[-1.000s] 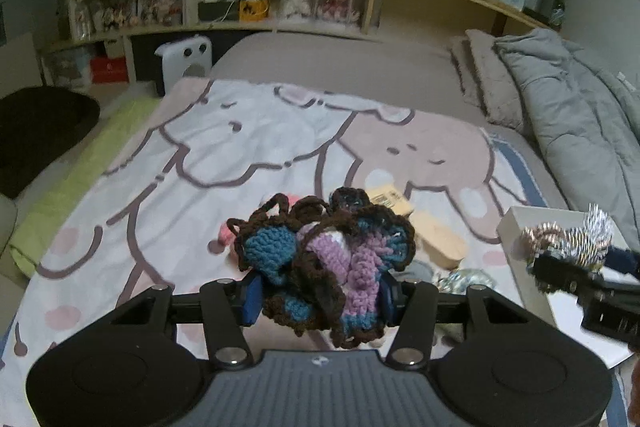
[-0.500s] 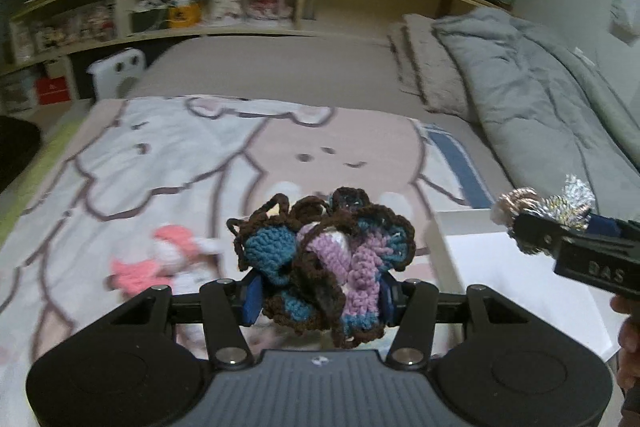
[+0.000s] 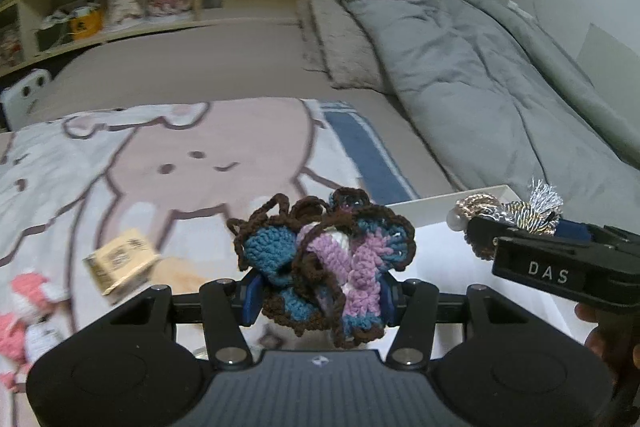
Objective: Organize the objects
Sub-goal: 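Carry both items into the white box and open both tools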
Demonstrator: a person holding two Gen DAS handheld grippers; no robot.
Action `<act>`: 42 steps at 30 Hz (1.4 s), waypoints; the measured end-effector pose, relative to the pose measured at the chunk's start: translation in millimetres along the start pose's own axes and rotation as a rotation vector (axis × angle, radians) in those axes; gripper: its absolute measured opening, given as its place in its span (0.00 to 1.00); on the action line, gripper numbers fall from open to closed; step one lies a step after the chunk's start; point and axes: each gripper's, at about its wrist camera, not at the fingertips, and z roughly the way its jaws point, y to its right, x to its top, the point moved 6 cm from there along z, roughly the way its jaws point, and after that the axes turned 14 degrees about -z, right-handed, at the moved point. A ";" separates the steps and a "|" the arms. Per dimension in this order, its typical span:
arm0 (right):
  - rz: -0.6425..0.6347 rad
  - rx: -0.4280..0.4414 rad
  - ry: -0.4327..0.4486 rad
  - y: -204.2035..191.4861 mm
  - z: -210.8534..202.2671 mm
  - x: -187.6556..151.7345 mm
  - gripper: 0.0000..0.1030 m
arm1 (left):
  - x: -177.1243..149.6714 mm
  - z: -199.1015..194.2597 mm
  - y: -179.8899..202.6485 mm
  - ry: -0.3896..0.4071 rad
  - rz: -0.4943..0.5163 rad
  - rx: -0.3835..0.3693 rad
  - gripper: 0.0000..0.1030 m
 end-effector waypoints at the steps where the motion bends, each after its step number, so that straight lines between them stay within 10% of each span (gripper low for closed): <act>1: 0.006 -0.006 -0.005 4.1 1.5 -1.0 0.81 | -0.8 5.7 5.5 -0.008 0.006 -0.007 0.53; 10: 0.099 -0.031 -0.047 32.8 19.7 -11.7 0.81 | -7.5 40.7 34.7 -0.051 0.048 -0.041 0.53; 16: 0.166 -0.086 -0.010 42.2 22.8 -14.1 0.98 | -9.8 52.1 40.8 -0.022 0.092 0.004 0.92; 42: 0.084 -0.112 -0.167 41.2 10.5 -36.9 0.99 | -22.6 36.5 11.4 -0.109 0.073 0.037 0.92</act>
